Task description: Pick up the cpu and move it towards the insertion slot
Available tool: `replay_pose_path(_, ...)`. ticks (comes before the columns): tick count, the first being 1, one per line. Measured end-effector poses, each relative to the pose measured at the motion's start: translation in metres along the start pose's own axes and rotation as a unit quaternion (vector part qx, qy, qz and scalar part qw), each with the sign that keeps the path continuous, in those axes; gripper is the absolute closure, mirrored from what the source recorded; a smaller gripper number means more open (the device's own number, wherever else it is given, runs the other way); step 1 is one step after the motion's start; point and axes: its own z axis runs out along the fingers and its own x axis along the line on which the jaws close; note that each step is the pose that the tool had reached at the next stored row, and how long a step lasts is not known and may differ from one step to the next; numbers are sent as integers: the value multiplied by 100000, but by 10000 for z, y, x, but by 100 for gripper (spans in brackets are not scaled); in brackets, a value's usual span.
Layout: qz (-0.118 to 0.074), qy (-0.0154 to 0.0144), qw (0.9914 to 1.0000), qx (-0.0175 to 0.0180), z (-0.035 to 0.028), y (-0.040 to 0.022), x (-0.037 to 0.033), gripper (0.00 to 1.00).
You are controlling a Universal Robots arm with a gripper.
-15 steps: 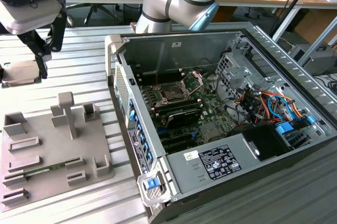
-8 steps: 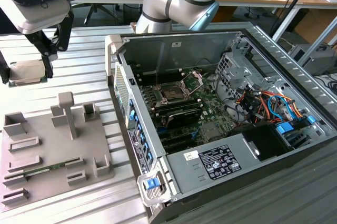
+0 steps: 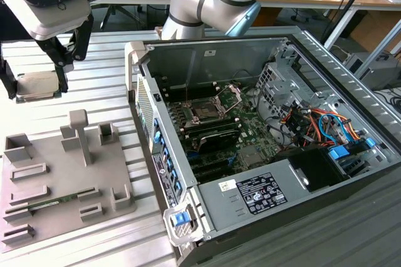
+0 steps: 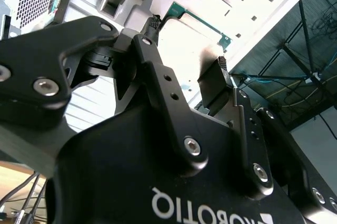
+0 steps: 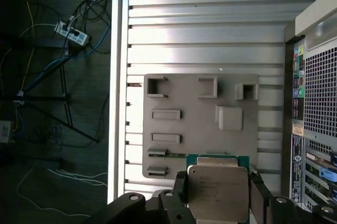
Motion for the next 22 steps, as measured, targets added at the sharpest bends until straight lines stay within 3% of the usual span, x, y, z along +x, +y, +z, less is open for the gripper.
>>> replay_pose_path(22,0,3,100000,3,-1,-12,-289,45)
